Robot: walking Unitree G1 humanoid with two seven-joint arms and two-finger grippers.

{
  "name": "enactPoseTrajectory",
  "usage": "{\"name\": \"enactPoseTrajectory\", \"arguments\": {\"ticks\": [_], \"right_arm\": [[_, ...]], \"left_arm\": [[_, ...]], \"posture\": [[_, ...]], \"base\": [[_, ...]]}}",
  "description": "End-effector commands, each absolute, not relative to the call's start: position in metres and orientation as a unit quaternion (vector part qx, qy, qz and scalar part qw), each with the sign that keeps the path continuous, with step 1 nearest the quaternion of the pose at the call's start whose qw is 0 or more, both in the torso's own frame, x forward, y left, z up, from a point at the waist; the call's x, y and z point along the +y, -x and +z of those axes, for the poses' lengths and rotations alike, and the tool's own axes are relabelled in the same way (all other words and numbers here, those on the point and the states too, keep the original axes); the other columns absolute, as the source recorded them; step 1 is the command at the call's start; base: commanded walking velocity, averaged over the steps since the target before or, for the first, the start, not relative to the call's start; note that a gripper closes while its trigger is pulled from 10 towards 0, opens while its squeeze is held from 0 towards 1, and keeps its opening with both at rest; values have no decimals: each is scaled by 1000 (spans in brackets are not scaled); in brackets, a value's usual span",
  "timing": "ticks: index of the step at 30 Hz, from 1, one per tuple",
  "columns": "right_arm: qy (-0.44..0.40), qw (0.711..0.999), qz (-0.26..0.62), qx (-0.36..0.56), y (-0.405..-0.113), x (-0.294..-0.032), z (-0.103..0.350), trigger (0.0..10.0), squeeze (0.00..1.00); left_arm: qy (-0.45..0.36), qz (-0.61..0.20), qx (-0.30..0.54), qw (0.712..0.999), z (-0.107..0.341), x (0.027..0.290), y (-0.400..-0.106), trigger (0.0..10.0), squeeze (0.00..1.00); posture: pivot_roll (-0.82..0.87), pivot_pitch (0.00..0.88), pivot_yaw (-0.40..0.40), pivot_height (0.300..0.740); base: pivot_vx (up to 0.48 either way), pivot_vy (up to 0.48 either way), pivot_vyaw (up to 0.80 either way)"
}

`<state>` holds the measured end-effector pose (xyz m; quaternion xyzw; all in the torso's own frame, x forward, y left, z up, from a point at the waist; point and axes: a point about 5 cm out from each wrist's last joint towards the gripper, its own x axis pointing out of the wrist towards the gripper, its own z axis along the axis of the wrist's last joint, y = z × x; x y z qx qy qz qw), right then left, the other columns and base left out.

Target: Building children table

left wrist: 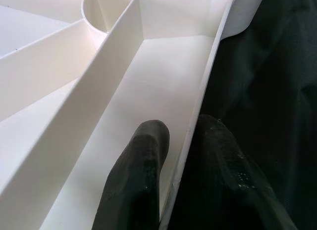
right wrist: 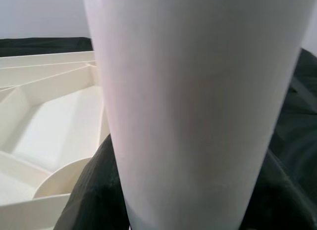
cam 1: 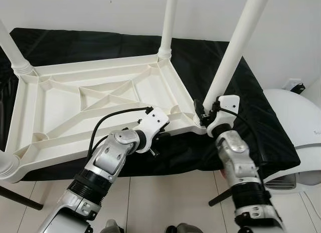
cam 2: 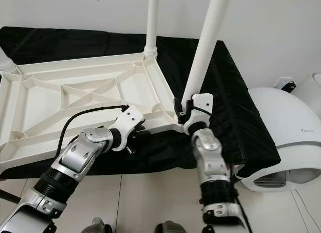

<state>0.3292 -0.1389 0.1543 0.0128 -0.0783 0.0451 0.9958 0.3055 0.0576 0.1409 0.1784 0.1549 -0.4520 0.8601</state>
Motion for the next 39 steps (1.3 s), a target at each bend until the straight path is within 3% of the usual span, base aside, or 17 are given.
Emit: {"name": "enactPoseTrajectory", "arguments": {"ticks": [1,13,14,21,22,23,24,39], "right_arm": [[-9,999,2,-44,-328,-140,143,0,0],[-30,998,-54,-13,-327,-117,134,0,0],[-27,998,-60,-7,-328,-118,133,10000,0],[-23,998,-61,-5,-328,-119,133,10000,0],[-20,998,-53,-6,-329,-120,134,10000,690],[-18,999,-48,-7,-329,-120,134,10000,690],[-18,999,-41,-7,-328,-120,134,10000,1000],[-16,998,43,-36,-329,-144,141,10000,1000]], "left_arm": [[-171,-489,168,839,134,48,-294,10000,0],[-170,-490,167,838,134,45,-292,10000,0],[-170,-489,167,839,134,46,-293,10000,0],[-169,-489,167,839,134,46,-292,10000,0],[-169,-489,166,839,134,45,-292,10000,0],[-169,-489,166,840,134,45,-292,10000,0],[-169,-489,166,840,134,45,-292,10000,0],[-167,-491,165,839,134,44,-291,10000,0]], "posture": [[-15,56,-84,740],[-6,46,-94,740],[-6,44,-94,740],[-6,39,-97,740],[-7,36,-100,740],[-7,36,-100,740],[-9,34,-101,740],[-17,35,-96,740]], "base": [[0,0,0],[0,0,0],[0,0,0],[0,0,0],[0,0,0],[0,0,0],[0,0,0],[0,0,0]]}}
